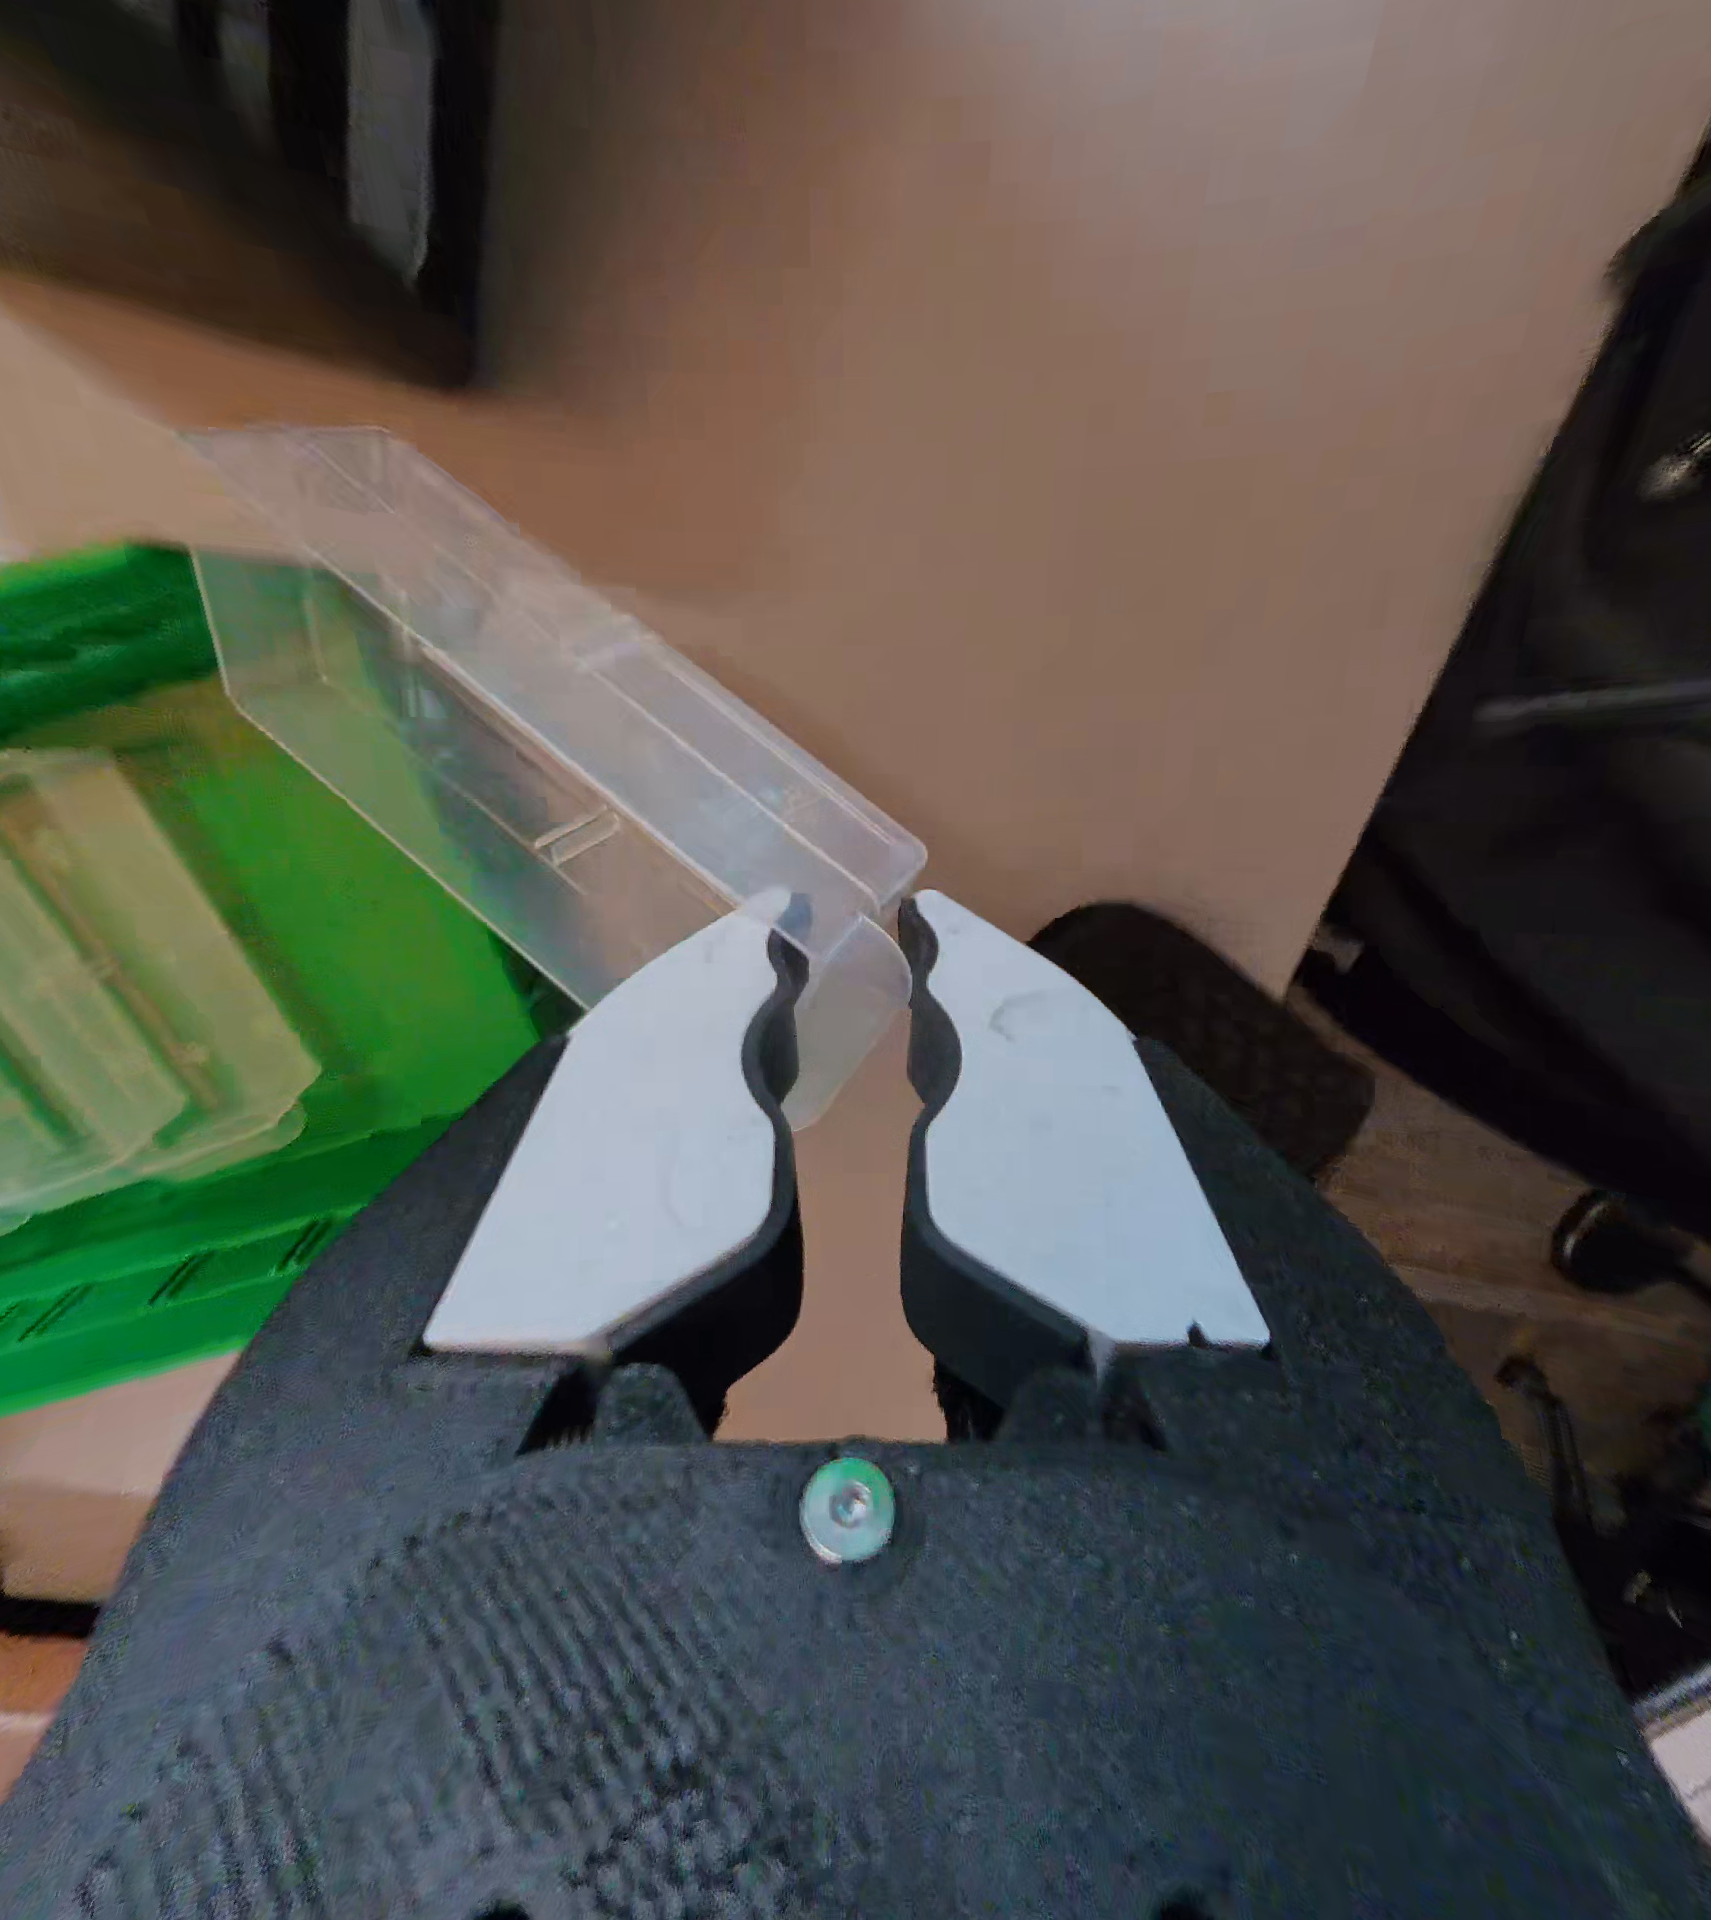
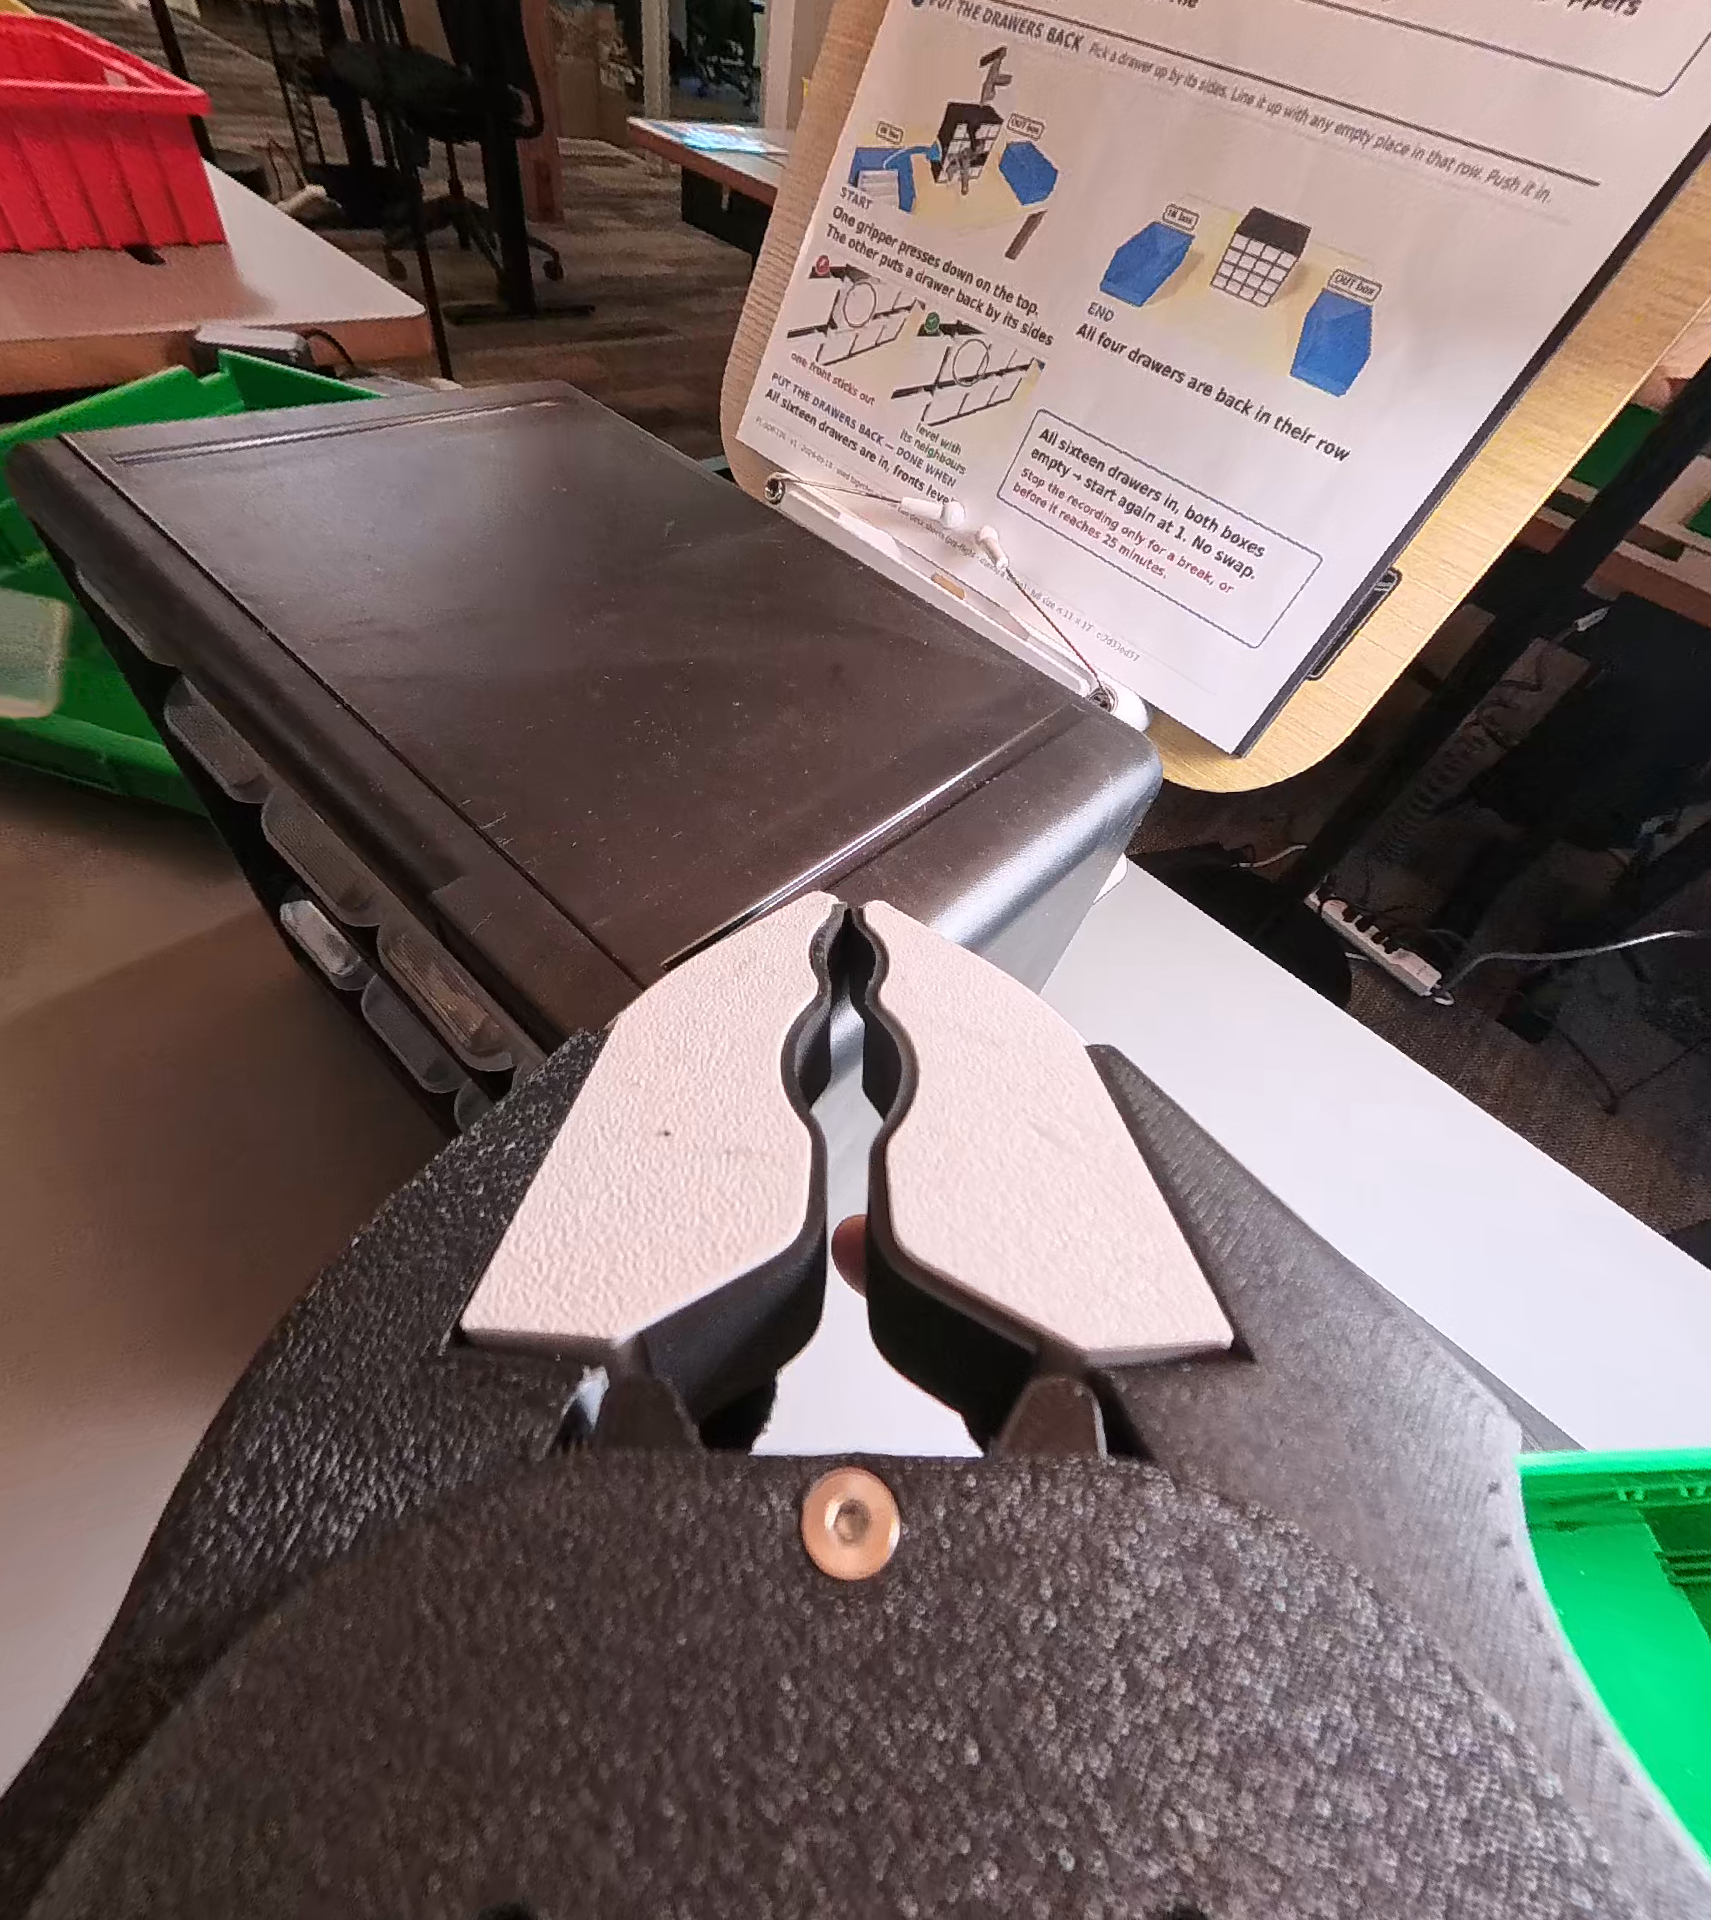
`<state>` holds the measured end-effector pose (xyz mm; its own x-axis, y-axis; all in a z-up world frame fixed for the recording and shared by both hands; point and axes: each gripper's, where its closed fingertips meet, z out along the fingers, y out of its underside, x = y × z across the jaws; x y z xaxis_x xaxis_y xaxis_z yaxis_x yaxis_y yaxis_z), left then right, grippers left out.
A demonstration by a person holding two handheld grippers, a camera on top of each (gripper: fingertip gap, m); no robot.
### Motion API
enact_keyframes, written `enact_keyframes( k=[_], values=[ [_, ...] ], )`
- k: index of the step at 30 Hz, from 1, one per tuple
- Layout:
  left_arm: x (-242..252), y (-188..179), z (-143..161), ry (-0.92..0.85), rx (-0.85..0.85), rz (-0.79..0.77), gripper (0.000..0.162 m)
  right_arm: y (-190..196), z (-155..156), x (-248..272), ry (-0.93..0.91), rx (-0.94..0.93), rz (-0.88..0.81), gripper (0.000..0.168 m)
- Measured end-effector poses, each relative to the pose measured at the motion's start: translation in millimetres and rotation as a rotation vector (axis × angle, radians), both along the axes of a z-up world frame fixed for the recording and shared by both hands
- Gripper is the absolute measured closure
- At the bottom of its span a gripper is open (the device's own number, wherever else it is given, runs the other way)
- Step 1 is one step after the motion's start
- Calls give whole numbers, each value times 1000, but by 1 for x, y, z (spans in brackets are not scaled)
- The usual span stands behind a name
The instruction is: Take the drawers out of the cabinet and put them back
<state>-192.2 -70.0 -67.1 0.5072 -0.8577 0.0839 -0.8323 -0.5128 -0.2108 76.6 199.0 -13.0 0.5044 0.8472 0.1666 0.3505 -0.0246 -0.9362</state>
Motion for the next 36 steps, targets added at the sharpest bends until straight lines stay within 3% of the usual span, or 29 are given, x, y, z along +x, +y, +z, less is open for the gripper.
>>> enact_keyframes(
  k=[4,9,19,36],
  values=[
    [59,-14,4,-87,63,39,145,0,0,0,7,-3,4,168],
    [99,-7,-23,-86,46,117,145,0,0,0,33,-16,10,168],
    [123,35,-44,49,-5,236,145,0,0,0,53,-22,27,168],
    [157,59,-42,343,1,157,144,-2,1,-1,102,-49,73,168]
  ],
)
